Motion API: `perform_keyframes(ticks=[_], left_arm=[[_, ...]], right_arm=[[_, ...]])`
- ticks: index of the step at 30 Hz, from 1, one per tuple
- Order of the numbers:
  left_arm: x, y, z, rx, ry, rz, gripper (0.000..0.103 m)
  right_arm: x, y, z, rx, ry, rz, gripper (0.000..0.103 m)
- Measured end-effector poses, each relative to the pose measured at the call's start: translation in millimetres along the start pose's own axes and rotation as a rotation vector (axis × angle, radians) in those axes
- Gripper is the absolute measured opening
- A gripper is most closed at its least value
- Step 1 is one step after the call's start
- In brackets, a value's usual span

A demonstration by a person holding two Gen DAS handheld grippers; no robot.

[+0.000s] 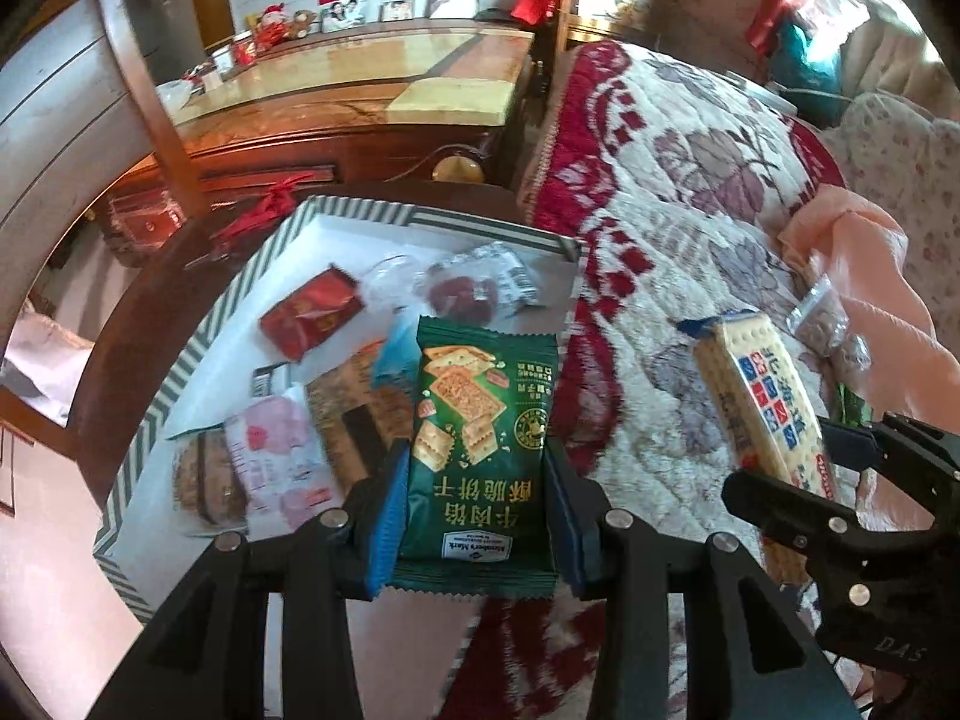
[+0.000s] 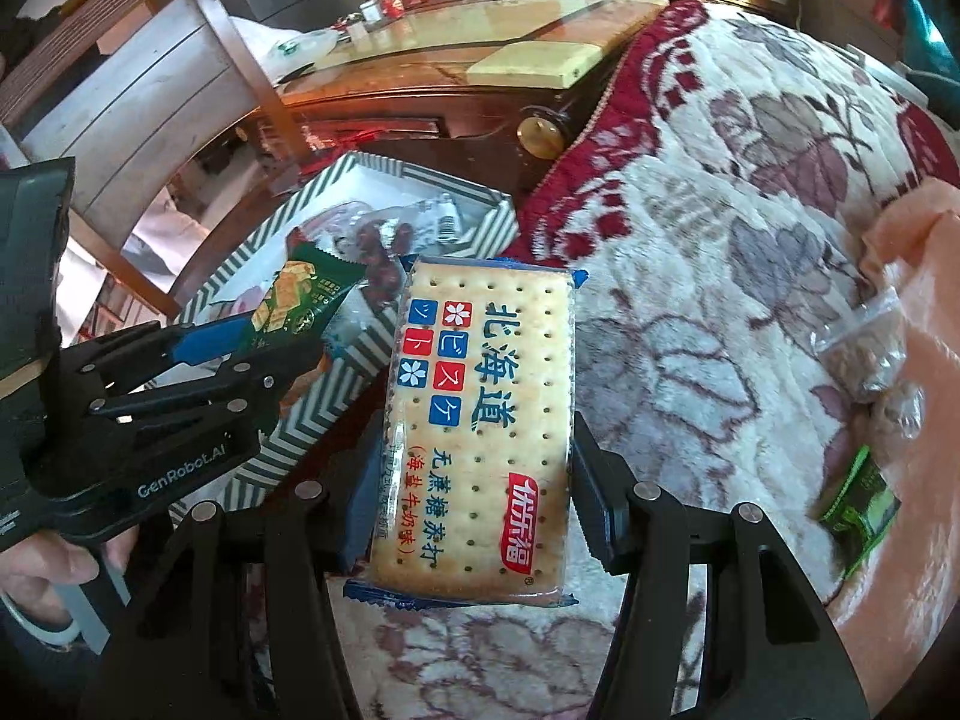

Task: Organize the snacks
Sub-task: 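Carry green packet and cracker pack over the box and open both tools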

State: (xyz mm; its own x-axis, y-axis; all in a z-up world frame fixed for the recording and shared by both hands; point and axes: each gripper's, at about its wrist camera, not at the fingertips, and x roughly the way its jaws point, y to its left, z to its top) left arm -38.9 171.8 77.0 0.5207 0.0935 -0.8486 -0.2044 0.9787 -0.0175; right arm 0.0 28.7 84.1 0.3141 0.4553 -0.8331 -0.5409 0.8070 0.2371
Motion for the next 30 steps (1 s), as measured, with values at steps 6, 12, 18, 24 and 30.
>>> perform_keyframes(ticks=[6, 12, 18, 24, 30], left_arm=[[3.1, 28.4, -1.9, -0.055, 0.008, 0.027, 0.044], [10.2, 51.5, -4.7, -0.106, 0.022, 0.051, 0.044], [16.6, 71.6, -9.5, -0.145, 0.034, 0.074, 0.044], [21.2, 92.4, -14.0, -0.173, 0.040, 0.120, 0.044], [27.7, 98.8, -15.2, -0.178, 0.049, 0.143, 0.044]], right_arm=[[10.1, 17.5, 8.9, -0.038, 0.016, 0.017, 0.055], [21.2, 38.4, 27.5, -0.085, 0.025, 0.033, 0.055], [48.9, 67.4, 50.2, -0.147, 0.062, 0.050, 0.055], [78.1, 90.3, 65.1, -0.199, 0.098, 0.047, 0.055], [107.3, 104.8, 74.0, -0.219, 0.128, 0.014, 0.055]])
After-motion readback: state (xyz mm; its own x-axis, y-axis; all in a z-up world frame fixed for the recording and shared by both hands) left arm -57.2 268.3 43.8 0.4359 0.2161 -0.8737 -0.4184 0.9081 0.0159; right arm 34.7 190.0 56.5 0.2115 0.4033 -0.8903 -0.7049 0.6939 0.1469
